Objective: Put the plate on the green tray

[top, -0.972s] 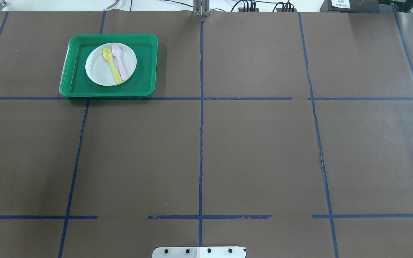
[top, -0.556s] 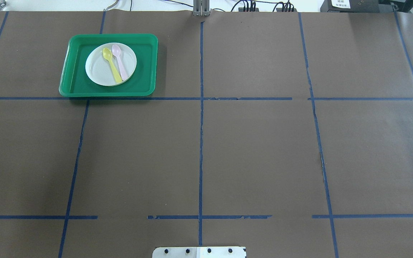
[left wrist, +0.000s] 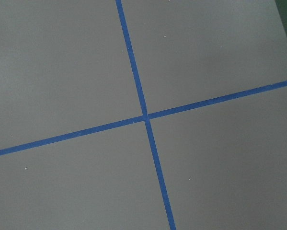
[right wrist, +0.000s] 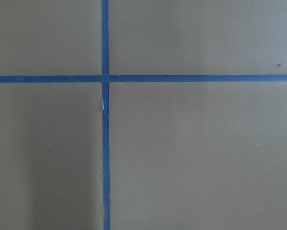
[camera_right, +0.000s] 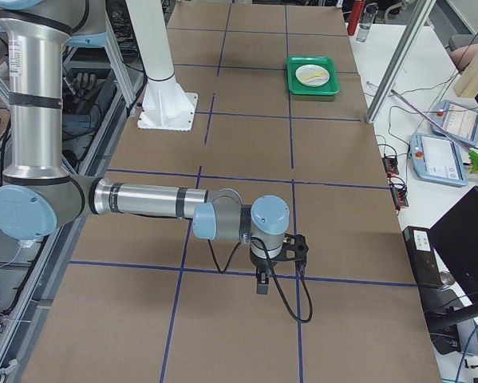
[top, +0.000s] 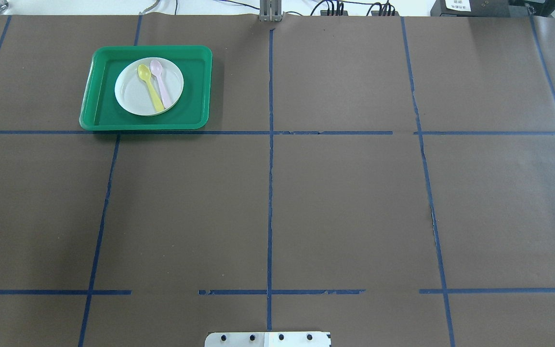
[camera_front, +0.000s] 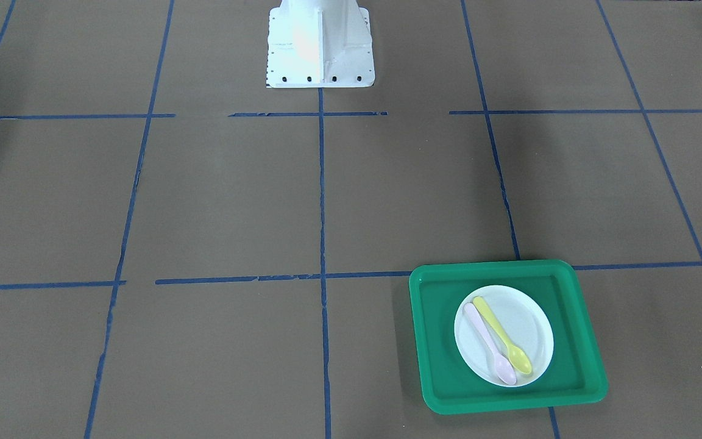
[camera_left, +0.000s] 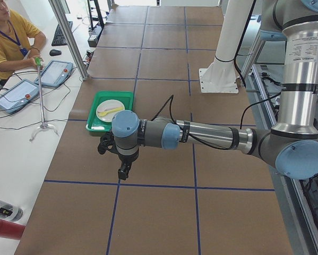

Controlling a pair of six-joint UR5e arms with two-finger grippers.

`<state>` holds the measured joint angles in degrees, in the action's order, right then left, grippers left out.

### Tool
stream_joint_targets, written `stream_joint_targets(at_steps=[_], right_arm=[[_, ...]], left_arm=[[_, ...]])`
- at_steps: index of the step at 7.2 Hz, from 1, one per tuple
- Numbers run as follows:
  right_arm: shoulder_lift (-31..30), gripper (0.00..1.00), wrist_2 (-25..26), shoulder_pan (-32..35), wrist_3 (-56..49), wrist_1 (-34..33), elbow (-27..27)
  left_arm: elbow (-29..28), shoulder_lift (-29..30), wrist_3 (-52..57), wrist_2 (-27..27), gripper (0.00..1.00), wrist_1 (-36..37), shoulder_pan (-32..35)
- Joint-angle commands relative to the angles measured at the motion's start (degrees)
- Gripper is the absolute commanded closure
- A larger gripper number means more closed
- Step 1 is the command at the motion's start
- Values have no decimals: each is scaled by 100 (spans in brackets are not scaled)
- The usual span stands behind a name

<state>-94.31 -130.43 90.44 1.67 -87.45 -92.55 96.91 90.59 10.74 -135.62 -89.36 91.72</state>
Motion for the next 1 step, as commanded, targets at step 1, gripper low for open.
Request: stream_joint_targets(at_steps=[1], right_arm=[[0,0,0,0,0,0,0]], left_arm=[[21,63,7,1,0,-2,-5]])
